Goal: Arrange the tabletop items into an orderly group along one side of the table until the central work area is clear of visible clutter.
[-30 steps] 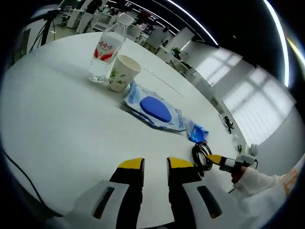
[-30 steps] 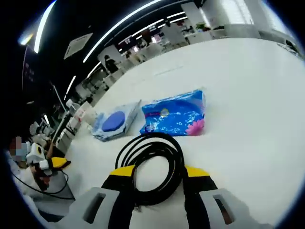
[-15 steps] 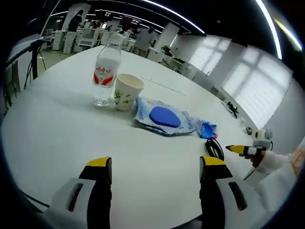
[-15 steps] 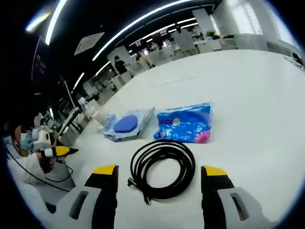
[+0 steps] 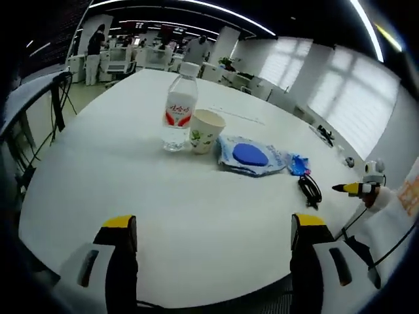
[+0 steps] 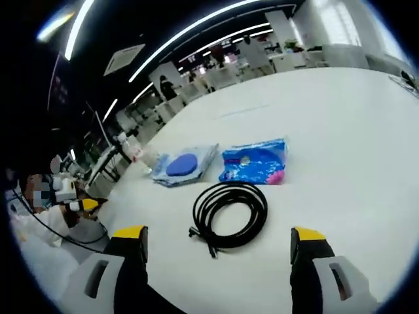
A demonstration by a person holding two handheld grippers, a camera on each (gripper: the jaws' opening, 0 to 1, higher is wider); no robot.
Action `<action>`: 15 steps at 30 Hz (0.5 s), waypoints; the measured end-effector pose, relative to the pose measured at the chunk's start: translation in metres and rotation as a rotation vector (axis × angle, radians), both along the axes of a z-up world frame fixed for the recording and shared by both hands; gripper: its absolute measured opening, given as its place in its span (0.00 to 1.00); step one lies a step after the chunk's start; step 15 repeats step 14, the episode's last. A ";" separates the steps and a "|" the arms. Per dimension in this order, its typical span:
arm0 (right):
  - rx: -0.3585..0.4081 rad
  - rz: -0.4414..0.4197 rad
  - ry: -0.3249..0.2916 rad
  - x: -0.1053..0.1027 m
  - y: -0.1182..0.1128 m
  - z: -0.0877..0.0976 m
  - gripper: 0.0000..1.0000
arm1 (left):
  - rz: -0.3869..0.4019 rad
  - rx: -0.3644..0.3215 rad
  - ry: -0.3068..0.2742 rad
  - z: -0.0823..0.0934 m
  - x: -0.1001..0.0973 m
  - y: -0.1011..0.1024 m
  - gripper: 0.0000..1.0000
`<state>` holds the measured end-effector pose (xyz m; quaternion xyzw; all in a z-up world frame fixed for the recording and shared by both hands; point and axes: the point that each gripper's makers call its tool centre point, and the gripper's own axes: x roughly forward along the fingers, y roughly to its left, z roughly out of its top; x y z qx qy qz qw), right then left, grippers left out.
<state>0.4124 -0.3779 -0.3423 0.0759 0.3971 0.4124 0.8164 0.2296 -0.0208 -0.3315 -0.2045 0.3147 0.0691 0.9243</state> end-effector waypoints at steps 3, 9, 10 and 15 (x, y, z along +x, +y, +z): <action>-0.004 -0.005 0.016 -0.004 -0.003 -0.006 0.92 | 0.019 -0.009 0.006 -0.003 -0.006 0.000 1.00; -0.009 -0.017 0.055 -0.007 -0.002 -0.011 0.92 | 0.032 -0.030 0.013 -0.010 -0.009 0.000 1.00; -0.010 -0.016 0.056 -0.007 -0.002 -0.010 0.92 | 0.032 -0.034 0.015 -0.012 -0.009 0.000 1.00; -0.011 -0.017 0.050 -0.005 -0.001 -0.010 0.91 | 0.034 -0.042 0.010 -0.017 -0.010 0.006 1.00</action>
